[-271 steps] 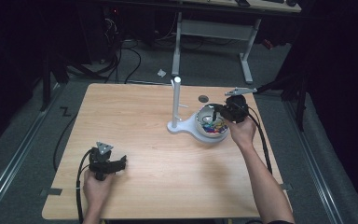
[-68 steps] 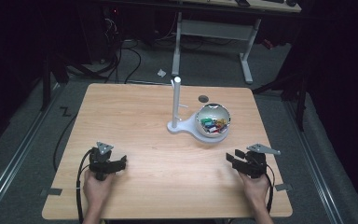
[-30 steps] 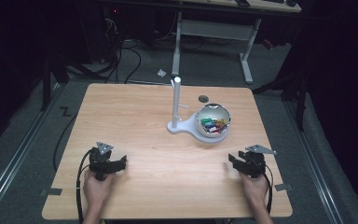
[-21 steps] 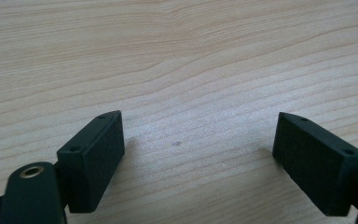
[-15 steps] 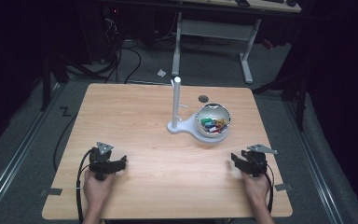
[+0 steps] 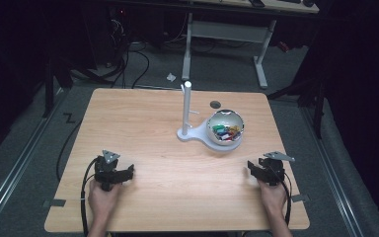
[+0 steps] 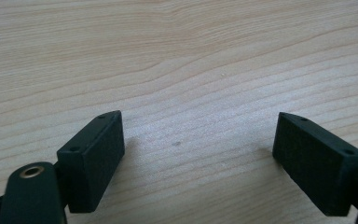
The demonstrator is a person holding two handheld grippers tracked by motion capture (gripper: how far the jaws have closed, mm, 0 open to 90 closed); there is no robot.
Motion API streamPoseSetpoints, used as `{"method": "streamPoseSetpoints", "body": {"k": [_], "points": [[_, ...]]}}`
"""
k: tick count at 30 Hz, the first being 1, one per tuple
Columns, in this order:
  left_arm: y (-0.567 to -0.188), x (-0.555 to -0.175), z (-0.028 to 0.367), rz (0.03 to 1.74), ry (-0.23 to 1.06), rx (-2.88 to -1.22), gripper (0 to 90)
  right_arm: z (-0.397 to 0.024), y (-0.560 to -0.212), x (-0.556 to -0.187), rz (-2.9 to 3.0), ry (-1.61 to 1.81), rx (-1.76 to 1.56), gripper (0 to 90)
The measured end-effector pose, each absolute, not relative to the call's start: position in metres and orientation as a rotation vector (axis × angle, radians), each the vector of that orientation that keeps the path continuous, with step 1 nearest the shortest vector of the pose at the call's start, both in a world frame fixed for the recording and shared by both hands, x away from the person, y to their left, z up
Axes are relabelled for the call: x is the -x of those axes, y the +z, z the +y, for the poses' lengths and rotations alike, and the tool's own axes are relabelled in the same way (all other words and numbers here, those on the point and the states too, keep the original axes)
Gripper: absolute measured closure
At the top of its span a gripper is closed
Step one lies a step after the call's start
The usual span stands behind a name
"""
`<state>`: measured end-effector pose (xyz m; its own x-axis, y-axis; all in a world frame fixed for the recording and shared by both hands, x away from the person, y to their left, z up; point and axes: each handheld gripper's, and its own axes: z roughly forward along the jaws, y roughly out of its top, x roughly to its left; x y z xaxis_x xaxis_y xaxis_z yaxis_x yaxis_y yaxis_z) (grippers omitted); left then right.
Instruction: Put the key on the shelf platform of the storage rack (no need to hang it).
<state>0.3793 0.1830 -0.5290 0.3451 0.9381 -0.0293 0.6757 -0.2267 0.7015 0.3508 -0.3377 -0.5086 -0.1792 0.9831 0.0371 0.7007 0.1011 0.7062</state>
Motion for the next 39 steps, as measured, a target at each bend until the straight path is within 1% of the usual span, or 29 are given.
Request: {"method": "streamPoseSetpoints", "body": {"k": [18,25,39], "points": [[-0.5290,-0.3793,0.1829,1.404,0.541,-1.987,16.9,-0.3399,-0.5164,-0.3525,1.930,0.796,-1.643,46.1],[-0.5291,-0.3793,0.1828,1.405,0.542,-1.985,16.9,-0.3374,-0.5179,-0.3517,1.938,0.779,-1.608,43.8],[-0.5291,-0.3792,0.1829,1.405,0.542,-1.986,17.0,-0.3371,-0.5177,-0.3510,1.940,0.776,-1.610,43.4]]}}
